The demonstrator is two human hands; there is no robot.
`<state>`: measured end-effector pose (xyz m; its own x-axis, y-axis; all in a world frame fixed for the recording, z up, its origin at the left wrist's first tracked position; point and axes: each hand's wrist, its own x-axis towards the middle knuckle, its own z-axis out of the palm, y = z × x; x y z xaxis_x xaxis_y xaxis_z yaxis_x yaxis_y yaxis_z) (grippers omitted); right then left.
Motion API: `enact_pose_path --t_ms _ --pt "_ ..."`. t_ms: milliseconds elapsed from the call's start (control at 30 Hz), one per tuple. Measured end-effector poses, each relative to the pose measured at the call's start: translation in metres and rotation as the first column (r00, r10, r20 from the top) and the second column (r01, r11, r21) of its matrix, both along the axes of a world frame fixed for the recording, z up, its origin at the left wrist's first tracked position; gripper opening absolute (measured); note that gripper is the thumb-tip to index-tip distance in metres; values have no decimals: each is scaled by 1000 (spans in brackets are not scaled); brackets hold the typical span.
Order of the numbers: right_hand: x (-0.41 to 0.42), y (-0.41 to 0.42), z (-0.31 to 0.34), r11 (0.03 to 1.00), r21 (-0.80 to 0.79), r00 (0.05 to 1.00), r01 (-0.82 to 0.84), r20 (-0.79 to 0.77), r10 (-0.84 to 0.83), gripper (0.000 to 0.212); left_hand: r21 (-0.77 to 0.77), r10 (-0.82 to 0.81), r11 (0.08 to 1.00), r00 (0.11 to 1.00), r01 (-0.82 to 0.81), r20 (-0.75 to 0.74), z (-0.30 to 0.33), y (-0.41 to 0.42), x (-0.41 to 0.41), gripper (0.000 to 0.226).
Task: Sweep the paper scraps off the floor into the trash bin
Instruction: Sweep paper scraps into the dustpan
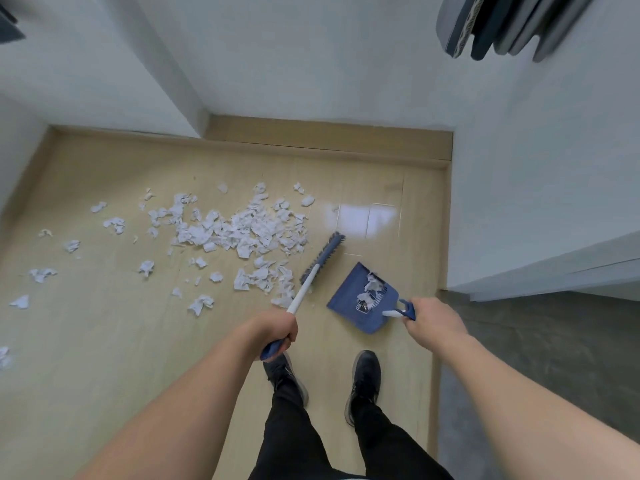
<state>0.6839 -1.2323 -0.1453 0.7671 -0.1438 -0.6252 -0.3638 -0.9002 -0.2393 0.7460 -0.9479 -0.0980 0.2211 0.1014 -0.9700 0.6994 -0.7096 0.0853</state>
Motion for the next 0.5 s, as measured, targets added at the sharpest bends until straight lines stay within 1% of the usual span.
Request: enact_pose_path --t_ms 100,233,367,500 --pt "-3 -4 -1 999 -14 999 -43 -20 42 16 28 98 995 995 -97 -24 -7 -6 -10 8" --pt "-3 1 -8 999 12 999 -45 -11 45 17 -9 169 985 982 -170 -83 -20 -17 -18 10" --pt "-6 11 -13 998 32 999 -48 -3 48 17 -62 130 988 982 -140 -136 -13 -17 -14 8" --pt "-7 15 -8 998 54 999 -33 -20 34 13 -88 110 989 986 -121 -128 8 -2 -6 4"
